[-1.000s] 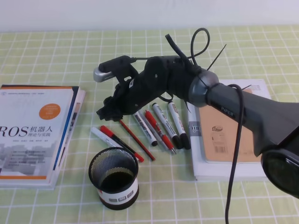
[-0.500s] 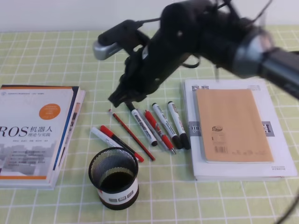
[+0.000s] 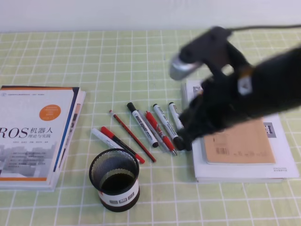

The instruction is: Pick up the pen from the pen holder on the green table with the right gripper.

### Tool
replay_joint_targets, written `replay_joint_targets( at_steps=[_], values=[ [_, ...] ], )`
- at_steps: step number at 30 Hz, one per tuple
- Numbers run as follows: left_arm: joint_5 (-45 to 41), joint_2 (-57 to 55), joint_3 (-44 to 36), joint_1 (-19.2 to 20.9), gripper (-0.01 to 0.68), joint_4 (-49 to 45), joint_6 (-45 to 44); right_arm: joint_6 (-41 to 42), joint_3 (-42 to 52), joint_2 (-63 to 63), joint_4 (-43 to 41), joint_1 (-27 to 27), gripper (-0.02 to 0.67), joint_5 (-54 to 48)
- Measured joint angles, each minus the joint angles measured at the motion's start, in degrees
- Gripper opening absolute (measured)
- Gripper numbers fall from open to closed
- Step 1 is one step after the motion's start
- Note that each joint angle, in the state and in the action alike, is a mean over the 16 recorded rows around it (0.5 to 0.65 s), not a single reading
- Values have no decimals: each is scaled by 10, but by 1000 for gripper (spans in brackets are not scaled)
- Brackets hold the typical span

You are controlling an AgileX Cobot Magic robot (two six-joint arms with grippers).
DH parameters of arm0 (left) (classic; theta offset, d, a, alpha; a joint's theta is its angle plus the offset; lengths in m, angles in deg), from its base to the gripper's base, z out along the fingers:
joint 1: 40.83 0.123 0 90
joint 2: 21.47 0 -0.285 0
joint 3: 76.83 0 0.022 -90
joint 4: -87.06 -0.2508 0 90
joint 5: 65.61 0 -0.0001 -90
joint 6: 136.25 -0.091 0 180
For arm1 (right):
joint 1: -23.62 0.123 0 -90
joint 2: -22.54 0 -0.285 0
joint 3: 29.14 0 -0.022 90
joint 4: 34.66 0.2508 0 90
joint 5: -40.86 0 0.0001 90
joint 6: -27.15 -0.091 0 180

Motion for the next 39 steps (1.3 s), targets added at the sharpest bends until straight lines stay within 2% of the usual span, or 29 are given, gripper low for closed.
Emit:
replay_joint_targets(
  at_steps=[10,19,24,30,39],
  values=[
    [0,0,0,0,-8,0,0,-20,180,-151,19,0,-12,3],
    [0,0,0,0,-8,0,0,-24,227,-194,18,-1,-12,-44],
    [0,0,0,0,-8,0,0,-12,244,-209,17,-17,-12,-36],
    [0,0,0,0,-8,0,0,60,310,-270,75,-88,-12,25],
    [0,0,0,0,-8,0,0,241,507,-461,246,-261,-12,152]
  ],
)
